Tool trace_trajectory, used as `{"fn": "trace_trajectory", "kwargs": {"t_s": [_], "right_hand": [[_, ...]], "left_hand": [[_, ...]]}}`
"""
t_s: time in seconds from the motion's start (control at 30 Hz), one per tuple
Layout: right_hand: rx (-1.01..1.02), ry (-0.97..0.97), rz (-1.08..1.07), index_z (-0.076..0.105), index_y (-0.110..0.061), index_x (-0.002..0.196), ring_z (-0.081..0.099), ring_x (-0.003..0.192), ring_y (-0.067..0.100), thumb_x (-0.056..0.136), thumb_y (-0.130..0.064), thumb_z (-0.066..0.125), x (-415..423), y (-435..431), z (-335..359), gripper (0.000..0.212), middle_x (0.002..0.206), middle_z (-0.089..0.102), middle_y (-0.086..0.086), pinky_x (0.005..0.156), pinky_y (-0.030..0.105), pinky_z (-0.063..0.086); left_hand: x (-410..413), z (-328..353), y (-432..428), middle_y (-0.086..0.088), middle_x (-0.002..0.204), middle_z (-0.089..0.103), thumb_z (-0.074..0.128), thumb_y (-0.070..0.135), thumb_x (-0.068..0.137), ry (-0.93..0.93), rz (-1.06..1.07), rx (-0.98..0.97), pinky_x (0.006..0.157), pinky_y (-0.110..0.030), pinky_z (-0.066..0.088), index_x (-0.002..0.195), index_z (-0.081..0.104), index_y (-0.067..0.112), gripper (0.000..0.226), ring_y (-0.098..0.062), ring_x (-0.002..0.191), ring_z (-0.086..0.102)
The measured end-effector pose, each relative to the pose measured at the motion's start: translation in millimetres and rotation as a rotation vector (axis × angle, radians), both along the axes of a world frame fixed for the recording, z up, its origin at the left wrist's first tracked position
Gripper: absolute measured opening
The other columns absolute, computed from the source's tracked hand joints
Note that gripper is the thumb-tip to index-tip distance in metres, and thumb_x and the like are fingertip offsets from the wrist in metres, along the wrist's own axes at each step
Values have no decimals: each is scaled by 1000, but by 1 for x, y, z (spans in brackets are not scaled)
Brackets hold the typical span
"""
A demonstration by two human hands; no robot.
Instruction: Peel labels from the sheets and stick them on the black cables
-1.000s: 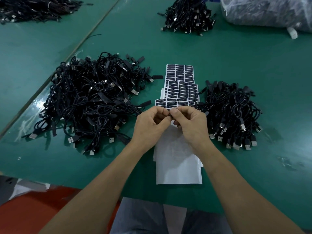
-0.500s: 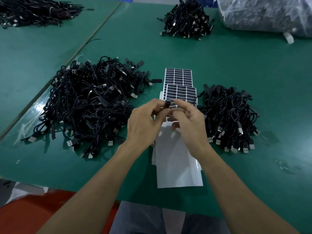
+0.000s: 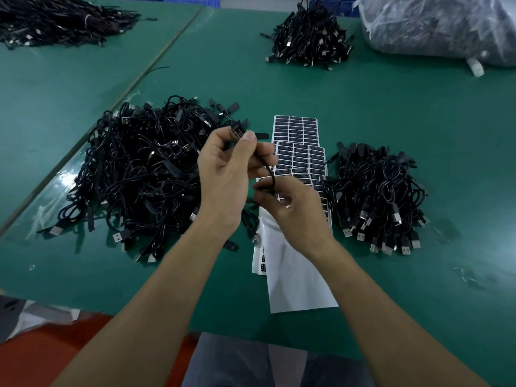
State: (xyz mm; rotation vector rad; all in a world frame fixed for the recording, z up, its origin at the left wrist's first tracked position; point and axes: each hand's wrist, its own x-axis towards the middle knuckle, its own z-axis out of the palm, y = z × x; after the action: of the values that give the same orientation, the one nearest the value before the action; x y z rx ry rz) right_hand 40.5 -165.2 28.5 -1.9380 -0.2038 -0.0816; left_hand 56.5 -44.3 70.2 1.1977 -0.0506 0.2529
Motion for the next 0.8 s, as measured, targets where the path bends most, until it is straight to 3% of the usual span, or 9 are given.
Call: {"fn": "trace_trajectory", "kwargs": {"t_s": [0.13, 0.23, 0.33, 0.4, 0.47, 0.53, 0.6, 0.7, 0.8], "right_hand": [[34, 15, -58, 72, -17, 89, 67, 74, 17, 96, -17, 65, -4, -6, 7, 10, 78, 72, -2, 70, 27, 55], [-26, -52, -175, 75, -17, 93, 62, 58, 5, 95, -20, 67, -5, -20, 13, 9, 71, 69, -4, 53, 16, 50], [-185, -147, -361, 75, -13, 97, 55, 53, 1, 97, -21, 64, 1, -38, 27, 14, 70, 64, -13, 54, 10, 45], [-327, -188, -462, 72, -12, 102, 58, 65, 4, 100, -23, 60, 7, -51, 37, 17, 79, 68, -9, 73, 11, 47], [-431, -152, -552, 63, -10, 127, 62, 93, 20, 102, -28, 55, 14, -62, 44, 32, 99, 69, -3, 94, 25, 37], [-489, -71, -613, 42, -10, 147, 53, 119, 32, 103, -30, 53, 20, -74, 47, 50, 119, 65, 8, 98, 31, 27], [-588, 16, -637, 30, -13, 154, 39, 132, 36, 101, -32, 55, 19, -80, 47, 62, 140, 51, 15, 108, 40, 27], [-748, -16, -662, 44, -18, 147, 31, 135, 37, 95, -32, 61, 13, -72, 43, 56, 150, 36, 13, 110, 49, 27], [-731, -135, -591, 58, -21, 134, 36, 126, 30, 93, -27, 63, 6, -54, 37, 42, 138, 45, 8, 102, 41, 27]], "left_hand": [[7, -1, 4, -7, 76, 74, 47, 15, 107, 103, 120, -70, 54, -26, 54, 88, 45, 15, 19, -20, 66, 71], [12, -12, 15, -7, 82, 75, 44, 29, 108, 217, 184, 30, 55, -26, 56, 89, 55, 12, 28, -19, 70, 72], [15, -26, 27, 4, 78, 74, 45, 31, 107, 300, 264, 212, 52, -25, 53, 90, 62, 16, 28, -10, 63, 68], [15, -36, 34, 10, 75, 71, 52, 26, 102, 282, 302, 432, 53, -28, 52, 87, 63, 21, 19, -6, 59, 63], [12, -45, 41, 6, 75, 69, 56, 26, 99, 218, 319, 652, 56, -35, 53, 83, 63, 25, 17, -10, 58, 61], [8, -53, 49, 7, 70, 65, 57, 28, 99, 136, 325, 847, 54, -38, 51, 83, 63, 27, 16, -11, 54, 57], [4, -59, 56, 14, 73, 65, 60, 25, 96, 47, 315, 1070, 50, -30, 48, 89, 66, 30, 10, -8, 54, 56], [-3, -66, 65, 16, 98, 69, 64, 14, 85, -122, 241, 1387, 54, -21, 43, 99, 73, 30, 22, -7, 69, 60], [-8, -72, 69, 8, 105, 66, 69, 13, 73, -295, 121, 1557, 54, -29, 50, 101, 76, 28, 33, -18, 83, 61]]}}
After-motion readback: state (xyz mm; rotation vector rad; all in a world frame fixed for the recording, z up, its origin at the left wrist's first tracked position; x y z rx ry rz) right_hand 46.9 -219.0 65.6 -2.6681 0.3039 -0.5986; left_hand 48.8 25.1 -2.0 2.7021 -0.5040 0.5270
